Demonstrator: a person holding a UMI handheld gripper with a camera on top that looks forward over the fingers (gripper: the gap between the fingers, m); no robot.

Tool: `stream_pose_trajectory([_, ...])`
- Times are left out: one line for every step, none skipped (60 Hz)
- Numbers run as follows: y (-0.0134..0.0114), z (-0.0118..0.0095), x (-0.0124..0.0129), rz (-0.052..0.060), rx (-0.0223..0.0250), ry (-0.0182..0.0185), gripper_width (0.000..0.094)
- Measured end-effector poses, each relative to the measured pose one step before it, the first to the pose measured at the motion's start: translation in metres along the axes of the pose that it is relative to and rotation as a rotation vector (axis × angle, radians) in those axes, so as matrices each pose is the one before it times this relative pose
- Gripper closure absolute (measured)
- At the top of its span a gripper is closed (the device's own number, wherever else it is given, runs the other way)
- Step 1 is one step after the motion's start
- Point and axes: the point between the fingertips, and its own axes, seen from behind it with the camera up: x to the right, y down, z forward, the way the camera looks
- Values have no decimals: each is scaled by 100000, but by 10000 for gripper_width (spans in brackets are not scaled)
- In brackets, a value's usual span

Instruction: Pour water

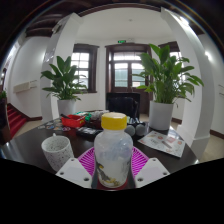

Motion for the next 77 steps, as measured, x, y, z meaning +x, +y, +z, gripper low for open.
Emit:
stream_pose_trajectory([18, -30, 24, -376, 14, 422, 487])
stream_pose_trajectory([8, -14, 10, -198, 99, 439, 474])
stream_pose_trajectory([-3, -26, 6, -131, 99, 425, 458])
stream_pose_trajectory([-83, 62, -38, -71, 92, 379, 438])
stream_pose_trajectory([-38, 32, -18, -81, 127, 374, 430])
stream_pose_trajectory([-19, -4, -27, -98, -72, 370, 413])
stream_pose_trajectory([-38, -4, -23, -138, -117, 299, 402])
stream_pose_trajectory([25, -25, -7, 41, -419, 326, 392])
stream_pose_trajectory([31, -44, 23, 318, -539, 405, 382])
stream_pose_trajectory([38, -64, 37, 591, -623, 520, 371])
stream_pose_trajectory([45, -87, 26, 751, -554, 457, 360])
stream_pose_trajectory([23, -158, 45, 741, -419, 260, 345])
stream_pose_trajectory([29, -110, -45, 709, -429, 252, 315])
stream_pose_trajectory([37, -118, -38, 574, -407, 226, 251])
stream_pose_trajectory([22, -196, -37, 543, -376, 264, 200])
stream_pose_trajectory([10, -225, -2, 487, -195, 375, 157])
stream_pose_trajectory([-19, -266, 35, 436, -53, 566, 116])
stream_pose_trajectory([-9, -293, 48, 315, 33, 689, 121])
stream_pose_trajectory([-17, -329, 51, 319, 23, 781, 94])
stream_pose_trajectory([22, -377, 38, 280, -45, 769, 77])
stream_pose_trajectory([82, -397, 51, 212, -102, 805, 69])
stream_pose_trajectory([101, -537, -17, 212, -352, 891, 64])
stream_pose_trajectory([168, -433, 102, 299, -441, 1018, 68])
stream_pose_trajectory([189, -483, 45, 444, -449, 1049, 70])
stream_pose_trajectory([196, -518, 32, 464, -441, 974, 76])
stream_pose_trajectory([195, -516, 33, 367, -322, 898, 80])
stream_pose_trajectory([194, -555, 46, 253, -270, 961, 82])
stream_pose_trajectory([225, -553, 100, 215, -359, 1039, 82])
stream_pose_trajectory([259, -526, 125, 357, -498, 1239, 81])
stream_pose_trajectory([258, -571, 149, 470, -571, 1394, 80])
stream_pose_trajectory([238, -538, 179, 451, -498, 1479, 82])
stream_pose_trajectory([157, -681, 214, 424, -397, 1342, 83])
stream_pose_trajectory([170, -513, 154, 425, -275, 1360, 81])
stream_pose_trajectory([134, -495, 130, 469, -291, 1364, 82])
stream_pose_trajectory([150, -521, 115, 397, -309, 1221, 82])
stream_pose_trajectory([157, -492, 97, 286, -327, 1064, 80])
stream_pose_trajectory([97, -482, 79, 261, -298, 979, 84])
stream_pose_trajectory([73, -483, 118, 367, -152, 983, 83])
stream_pose_trajectory([19, -500, 96, 516, -95, 961, 84])
stream_pose_trajectory([-108, -508, 97, 603, -243, 902, 85])
stream_pose_trajectory([47, -456, 48, 461, 73, 778, 82])
stream_pose_trajectory([-62, -410, 42, 396, 137, 595, 82])
stream_pose_trajectory([-74, -406, 31, 393, 166, 479, 85])
stream_pose_trajectory([-59, -396, 6, 347, 175, 357, 84])
stream_pose_trajectory([-75, -380, -21, 241, 175, 285, 85])
stream_pose_trajectory([-103, -369, -26, 21, 204, 205, 85])
stream_pose_trajectory([-224, -392, -57, -52, 142, 338, 84])
stream_pose_trajectory([-93, -271, 35, -223, 436, 210, 82])
stream_pose_trajectory([-182, -309, 26, -195, 570, 252, 84])
stream_pose_trajectory([-194, -282, -10, -278, 740, 236, 85])
stream_pose_trajectory([-248, -225, -3, -339, 897, 210, 84])
stream_pose_trajectory([-253, -245, 22, -329, 857, 239, 84])
stream_pose_trajectory([-240, -218, -4, -265, 716, 283, 85])
stream_pose_trajectory([-182, -197, -35, -249, 538, 227, 85])
stream_pose_trajectory([-309, -221, 14, -207, 202, 75, 83])
stream_pose_trajectory([-81, -233, -10, -452, 299, 22, 82])
stream_pose_trajectory([-127, -219, -80, -383, 235, 41, 81])
stream_pose_trajectory([-106, -143, -90, -261, 323, -50, 82])
stream_pose_trajectory([-114, -161, -100, -16, 229, -170, 81])
stream_pose_trajectory([-72, -171, -83, 146, 103, -250, 82])
stream_pose_trajectory([-65, -104, -72, 248, 135, -245, 86])
stream_pose_trajectory([-70, -102, -78, 156, 88, -158, 85])
stream_pose_trajectory([-76, -120, -64, 71, 58, -61, 85])
stream_pose_trajectory([-56, -104, -55, 28, 108, -13, 85])
stream_pose_trajectory([-24, -18, 20, 11, 172, -49, 84])
stream_pose_trajectory([-56, -70, -39, -63, 195, 174, 84])
stream_pose_trajectory([-68, -52, -26, -25, 198, 227, 86])
stream_pose_trajectory([-68, -45, -24, 54, 217, 237, 85])
stream_pose_trajectory([-100, -85, -26, 61, 179, 202, 84])
stream_pose_trajectory([-87, -73, -31, 103, 158, 233, 86])
stream_pose_trajectory([-74, -83, -19, 165, 145, 144, 86])
stream_pose_trajectory([-102, -43, -14, 228, 308, 41, 85])
stream_pose_trajectory([-132, -32, -38, 327, 452, 3, 82])
stream_pose_trajectory([-109, -65, -23, 428, 474, 35, 82])
stream_pose_trajectory([-142, -82, -14, 421, 434, 119, 83])
stream_pose_trajectory([-118, -54, 21, 346, 367, 153, 83])
stream_pose_trajectory([-116, -60, -13, 209, 394, 121, 84])
